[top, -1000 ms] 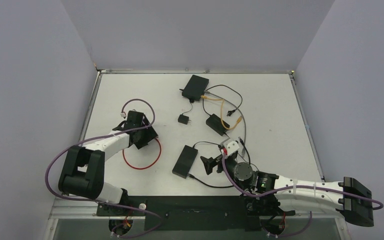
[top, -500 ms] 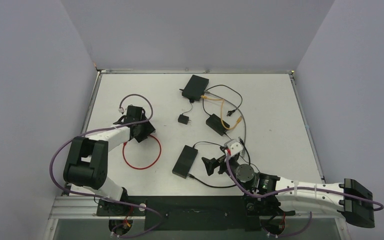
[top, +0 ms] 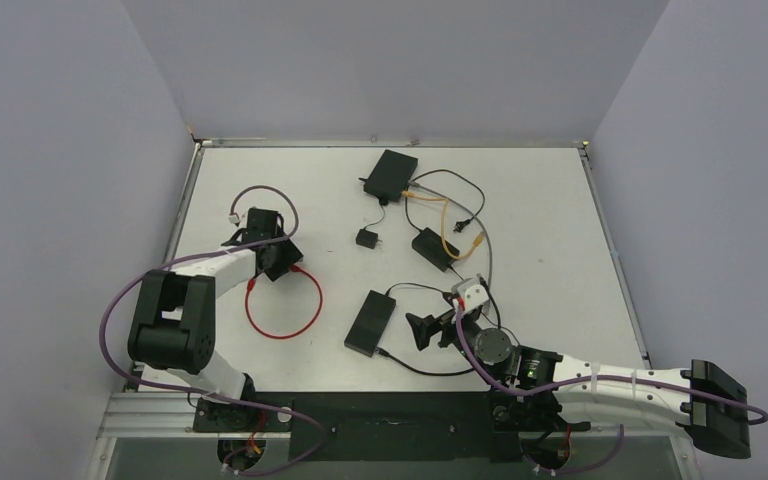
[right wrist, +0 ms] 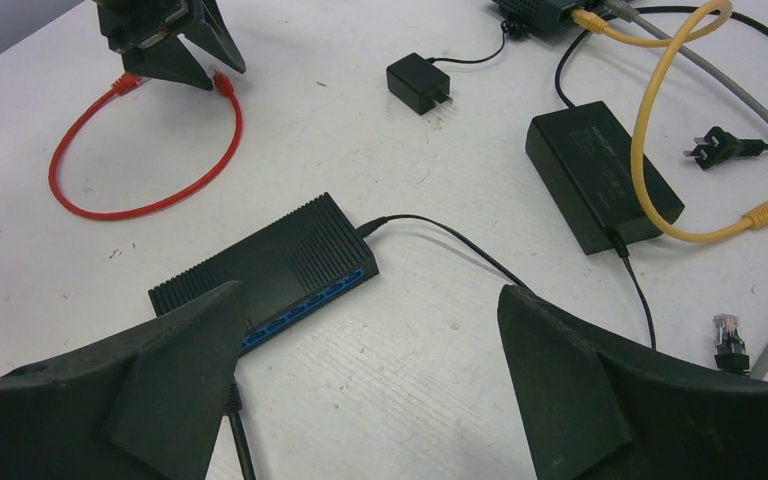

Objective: Insert the plug into the switch port
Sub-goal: Pick up the connector from the center of the board.

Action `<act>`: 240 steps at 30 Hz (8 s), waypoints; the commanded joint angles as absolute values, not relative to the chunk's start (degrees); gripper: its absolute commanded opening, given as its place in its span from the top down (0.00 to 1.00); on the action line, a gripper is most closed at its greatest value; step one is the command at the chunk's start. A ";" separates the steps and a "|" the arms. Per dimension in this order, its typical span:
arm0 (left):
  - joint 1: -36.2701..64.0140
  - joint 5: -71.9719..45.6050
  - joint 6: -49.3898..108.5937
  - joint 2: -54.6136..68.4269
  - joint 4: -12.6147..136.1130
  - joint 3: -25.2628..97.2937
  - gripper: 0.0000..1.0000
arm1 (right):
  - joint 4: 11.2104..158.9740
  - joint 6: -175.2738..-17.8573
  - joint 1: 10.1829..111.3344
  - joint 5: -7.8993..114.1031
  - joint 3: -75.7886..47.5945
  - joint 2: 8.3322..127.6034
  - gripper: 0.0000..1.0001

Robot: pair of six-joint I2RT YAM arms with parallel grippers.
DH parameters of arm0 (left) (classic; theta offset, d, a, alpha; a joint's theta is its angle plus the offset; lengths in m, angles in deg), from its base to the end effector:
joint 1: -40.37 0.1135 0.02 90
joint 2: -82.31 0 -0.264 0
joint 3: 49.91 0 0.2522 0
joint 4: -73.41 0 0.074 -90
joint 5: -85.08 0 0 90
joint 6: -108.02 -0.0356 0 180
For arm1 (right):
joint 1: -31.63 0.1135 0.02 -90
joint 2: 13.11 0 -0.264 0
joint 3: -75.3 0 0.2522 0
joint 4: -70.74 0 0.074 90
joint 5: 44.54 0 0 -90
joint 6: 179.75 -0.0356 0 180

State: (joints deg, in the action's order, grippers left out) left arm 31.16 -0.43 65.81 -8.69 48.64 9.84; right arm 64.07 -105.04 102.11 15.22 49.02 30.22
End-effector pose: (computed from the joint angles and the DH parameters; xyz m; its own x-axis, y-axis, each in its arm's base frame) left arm 0.2980 -0.0455 0.1558 -0.6361 -0.6449 -0.4236 -0.5281 0.7642 -0.3704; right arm 0.0744 0.1562 0.2018 -0.2291 0.0354 -0.9727 -0.6099 0.7736 0.1719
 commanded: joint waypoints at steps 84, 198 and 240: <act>12.06 -13.07 78.35 32.44 47.65 -5.85 1.00 | 44.25 -105.13 102.59 30.62 18.86 79.04 0.51; 11.89 -58.10 55.88 48.80 46.67 -4.16 0.73 | 47.87 -115.41 85.24 94.73 30.17 54.45 1.00; 12.16 -52.01 70.75 35.53 64.78 -9.25 1.00 | 63.75 -71.41 97.15 57.08 33.30 42.05 0.50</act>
